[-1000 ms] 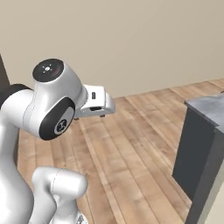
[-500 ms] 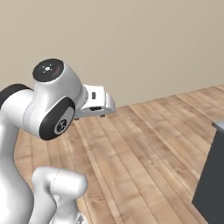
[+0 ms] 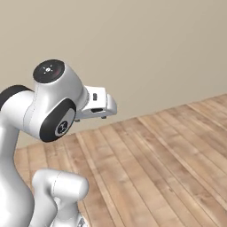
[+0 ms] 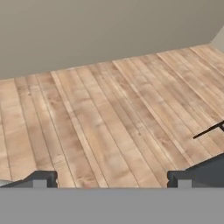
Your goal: Place the large bottle from the dining counter next to the other large bottle outside the sink, and place the small bottle from the dining counter next to the other small bottle inside the sink.
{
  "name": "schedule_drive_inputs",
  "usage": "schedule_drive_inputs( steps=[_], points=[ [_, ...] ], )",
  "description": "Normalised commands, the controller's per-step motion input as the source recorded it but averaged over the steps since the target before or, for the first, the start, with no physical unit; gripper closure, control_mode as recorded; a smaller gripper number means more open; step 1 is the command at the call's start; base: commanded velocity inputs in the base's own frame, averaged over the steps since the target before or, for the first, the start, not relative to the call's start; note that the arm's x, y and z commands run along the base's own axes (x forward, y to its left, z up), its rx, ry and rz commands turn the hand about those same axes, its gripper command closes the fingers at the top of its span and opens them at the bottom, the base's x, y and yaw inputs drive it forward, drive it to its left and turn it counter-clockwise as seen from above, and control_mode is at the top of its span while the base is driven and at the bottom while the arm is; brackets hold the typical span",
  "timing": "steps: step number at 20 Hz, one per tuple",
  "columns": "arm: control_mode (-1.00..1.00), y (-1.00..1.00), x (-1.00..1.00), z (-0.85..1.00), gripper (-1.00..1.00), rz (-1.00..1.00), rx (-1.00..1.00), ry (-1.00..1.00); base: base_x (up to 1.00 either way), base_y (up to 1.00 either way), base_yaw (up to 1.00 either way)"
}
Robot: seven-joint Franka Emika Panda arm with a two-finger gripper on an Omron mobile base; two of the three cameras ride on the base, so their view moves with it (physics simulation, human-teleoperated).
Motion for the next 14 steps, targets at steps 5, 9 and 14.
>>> schedule_drive_inputs(
  steps=[5,9,14],
  points=[
    [1.0,0.0,0.0,0.0,-1.0,0.0,0.0,0.0,1.0,0.41,-0.03],
    [1.0,0.0,0.0,0.0,-1.0,0.0,0.0,0.0,1.0,0.44,-0.05],
    [1.0,0.0,0.0,0.0,-1.0,0.0,0.0,0.0,0.51,0.36,-0.19]
  ],
)
